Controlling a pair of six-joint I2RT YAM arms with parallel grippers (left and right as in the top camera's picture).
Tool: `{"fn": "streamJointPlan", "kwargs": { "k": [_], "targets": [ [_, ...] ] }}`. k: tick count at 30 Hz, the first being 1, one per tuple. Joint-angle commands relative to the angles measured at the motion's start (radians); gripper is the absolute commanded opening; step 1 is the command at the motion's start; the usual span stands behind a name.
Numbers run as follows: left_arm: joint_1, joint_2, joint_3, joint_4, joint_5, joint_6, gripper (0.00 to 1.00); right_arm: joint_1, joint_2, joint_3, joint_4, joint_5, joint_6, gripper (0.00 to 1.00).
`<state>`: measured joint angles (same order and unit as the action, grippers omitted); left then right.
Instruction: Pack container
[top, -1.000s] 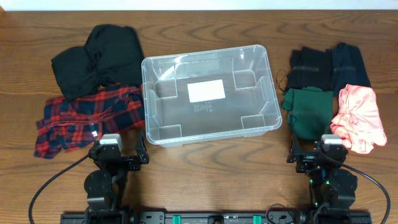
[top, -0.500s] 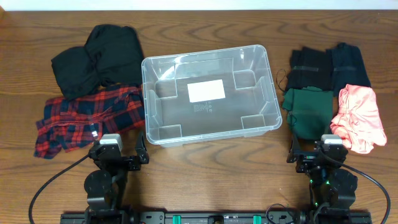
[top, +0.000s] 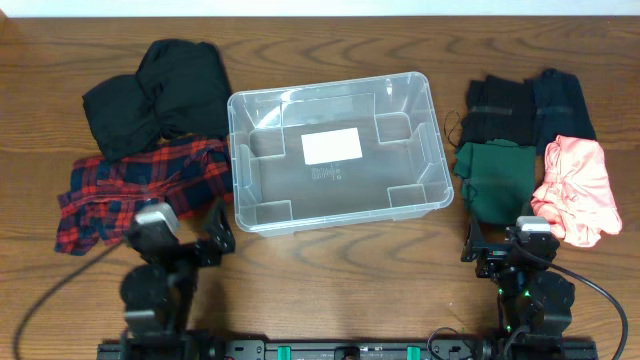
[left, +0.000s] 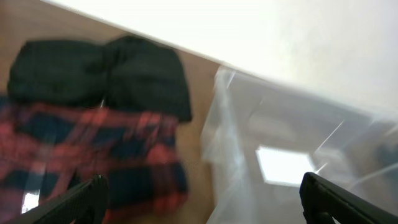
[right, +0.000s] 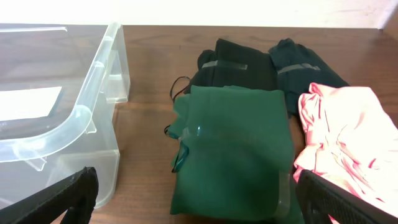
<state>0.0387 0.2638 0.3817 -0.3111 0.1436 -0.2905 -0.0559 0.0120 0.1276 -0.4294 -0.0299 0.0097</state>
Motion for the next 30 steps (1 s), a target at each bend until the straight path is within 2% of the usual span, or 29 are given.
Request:
{"fn": "streamJointPlan", "kwargs": {
  "k": [1, 6, 10, 13, 21, 22, 23, 26, 28, 30],
  "targets": [
    [0.004, 0.184, 0.194, -0.022, 0.05, -0.048, 0.98, -0.003, -0.005, -0.003, 0.0, -0.003, -0.015, 0.99],
    [0.004, 0.532, 0.549, -0.217, 0.074, -0.028, 0.98, -0.003, -0.005, -0.003, 0.0, -0.004, -0.015, 0.99],
    [0.004, 0.758, 0.812, -0.407, 0.074, 0.082, 0.98, -0.003, -0.005, -0.003, 0.0, -0.003, -0.015, 0.99],
    [0.004, 0.877, 0.945, -0.512, 0.073, 0.119, 0.98, -0.003, -0.005, -0.003, 0.0, -0.003, -0.015, 0.99],
    [0.004, 0.988, 0.985, -0.534, 0.074, 0.118, 0.98, -0.003, -0.005, -0.004, 0.037, -0.005, 0.001, 0.99],
    [0.004, 0.993, 0.984, -0.542, 0.074, 0.118, 0.98, -0.003, -0.005, -0.004, 0.054, -0.011, 0.03, 0.99],
    [0.004, 0.998, 0.984, -0.552, 0.073, 0.118, 0.98, -0.003, -0.005, -0.004, 0.06, -0.092, 0.148, 0.99],
    [0.004, 1.003, 0.984, -0.566, 0.073, 0.118, 0.98, -0.003, -0.005, -0.004, 0.064, -0.218, 0.337, 0.99],
    [0.004, 1.004, 0.983, -0.568, 0.073, 0.118, 0.98, -0.003, -0.005, -0.004, 0.103, -0.294, 0.394, 0.99],
    [0.004, 1.004, 0.983, -0.568, 0.073, 0.118, 0.98, -0.003, -0.004, -0.003, 0.164, -0.378, 0.383, 0.99]
  ]
}}
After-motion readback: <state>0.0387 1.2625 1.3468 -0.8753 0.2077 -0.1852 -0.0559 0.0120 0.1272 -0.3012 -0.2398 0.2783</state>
